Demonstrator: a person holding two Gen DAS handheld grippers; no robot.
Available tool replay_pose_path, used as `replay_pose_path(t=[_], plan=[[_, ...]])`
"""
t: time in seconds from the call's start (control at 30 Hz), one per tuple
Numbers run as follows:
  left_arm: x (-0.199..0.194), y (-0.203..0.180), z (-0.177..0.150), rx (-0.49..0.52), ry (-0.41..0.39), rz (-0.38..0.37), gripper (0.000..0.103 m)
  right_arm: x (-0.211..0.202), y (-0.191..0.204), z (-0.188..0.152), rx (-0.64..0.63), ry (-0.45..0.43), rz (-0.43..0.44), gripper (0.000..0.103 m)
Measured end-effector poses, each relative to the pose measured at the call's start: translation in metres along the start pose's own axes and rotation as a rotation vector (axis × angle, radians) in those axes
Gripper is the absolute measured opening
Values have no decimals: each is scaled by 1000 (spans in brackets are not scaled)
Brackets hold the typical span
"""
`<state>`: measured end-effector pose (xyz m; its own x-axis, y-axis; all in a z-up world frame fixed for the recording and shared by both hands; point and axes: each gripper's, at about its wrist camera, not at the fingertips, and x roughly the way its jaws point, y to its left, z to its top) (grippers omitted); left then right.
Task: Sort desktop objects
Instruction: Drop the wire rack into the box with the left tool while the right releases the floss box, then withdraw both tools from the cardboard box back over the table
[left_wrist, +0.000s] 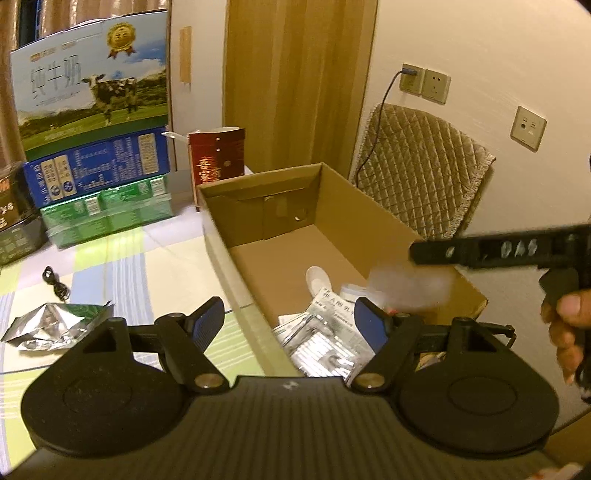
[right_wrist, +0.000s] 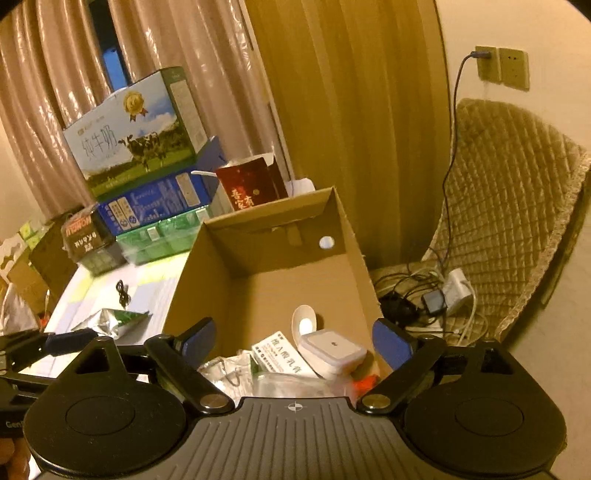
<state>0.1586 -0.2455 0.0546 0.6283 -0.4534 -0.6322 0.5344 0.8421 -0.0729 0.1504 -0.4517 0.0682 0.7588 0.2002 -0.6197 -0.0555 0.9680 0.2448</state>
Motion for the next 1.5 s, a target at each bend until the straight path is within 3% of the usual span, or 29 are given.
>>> replay_pose_path(t=[0.37,0.6,0.97,1.27,1.5], plan=[[-33,26,-31,-46,12,67,77,-28,21,-26,-16,21,17,101],[-73,50,-48,-51,2,134,82,-35,60,-36,-83,37,77,101],[-128,116,-77,-42,28,261,89,-26,136,-37,-260,63,185,101],[-137,154,-95,18,93,270,92,5,181,-37,-397,101,211,101],[-122,174,-100,73,139,234,94,39,206,-30,-511,145,224,101]])
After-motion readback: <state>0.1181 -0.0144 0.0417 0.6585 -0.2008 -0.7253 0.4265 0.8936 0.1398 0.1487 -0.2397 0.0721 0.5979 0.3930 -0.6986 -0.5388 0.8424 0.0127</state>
